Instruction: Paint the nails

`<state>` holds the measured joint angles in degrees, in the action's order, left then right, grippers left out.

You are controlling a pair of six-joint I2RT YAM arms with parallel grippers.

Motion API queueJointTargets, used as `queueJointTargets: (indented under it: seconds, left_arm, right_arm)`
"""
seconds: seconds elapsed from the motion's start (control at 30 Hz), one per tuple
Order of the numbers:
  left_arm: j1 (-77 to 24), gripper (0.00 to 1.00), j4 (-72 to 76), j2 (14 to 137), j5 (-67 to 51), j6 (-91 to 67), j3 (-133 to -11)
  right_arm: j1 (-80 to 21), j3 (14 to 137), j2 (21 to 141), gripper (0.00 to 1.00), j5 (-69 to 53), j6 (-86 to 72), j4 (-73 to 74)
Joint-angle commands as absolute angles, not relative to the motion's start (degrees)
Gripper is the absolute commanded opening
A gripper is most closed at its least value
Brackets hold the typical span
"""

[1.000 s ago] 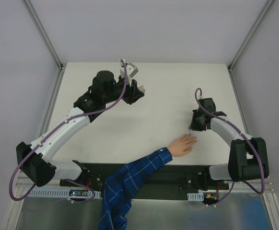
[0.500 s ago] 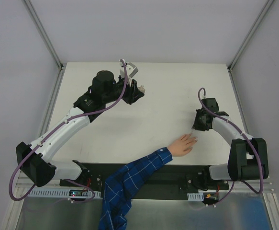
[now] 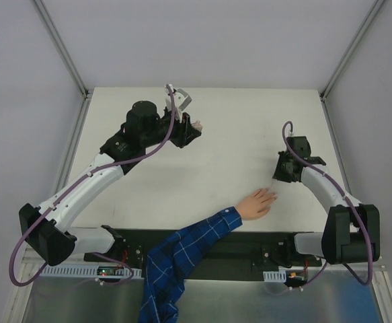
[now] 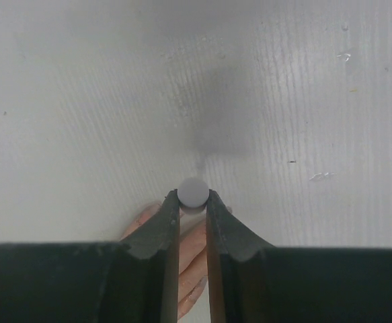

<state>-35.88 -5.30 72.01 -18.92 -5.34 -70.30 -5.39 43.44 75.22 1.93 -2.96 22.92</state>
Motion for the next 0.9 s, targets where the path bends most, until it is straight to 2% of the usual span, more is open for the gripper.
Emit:
queueJointTargets:
  seconds: [0.0,0.2,0.33,0.5,0.67,0.8,0.87]
  left_arm:
    - [-35.07,0.0,-3.08,68.47,-18.46,-6.15,-68.82]
    - [-35.07,0.0,-3.16,65.31,-19.94,-7.47,-65.4]
    - [-35.07,0.0,-2.11,64.68,-23.63,-6.94,-61.71]
    - [-35.33,0.0,4.74,61.71,-28.13,-10.53,-53.98]
    - [-35.42,0.0,15.63,54.85,-32.95,-10.99,-42.05]
    - [-35.42,0.0,19.86,52.91,-36.02,-6.43,-38.32]
    - [-35.42,0.0,21.52,53.79,-41.8,-4.93,-37.97]
  right_arm:
    - [-5.53,47.81,69.01,0.0,3.95,-4.31,28.73]
    - [-7.2,51.85,64.52,0.0,6.24,-2.99,35.76]
    - [-8.7,54.66,64.25,0.0,3.43,-1.5,36.3]
    - [-15.11,57.29,61.0,0.0,2.73,1.22,33.22]
    - [-21.07,63.19,60.56,0.0,0.53,2.55,36.91]
    - [-26.09,66.18,59.86,0.0,-1.84,0.36,39.55]
    - [-29.77,67.32,59.24,0.0,-1.76,-1.75,39.55]
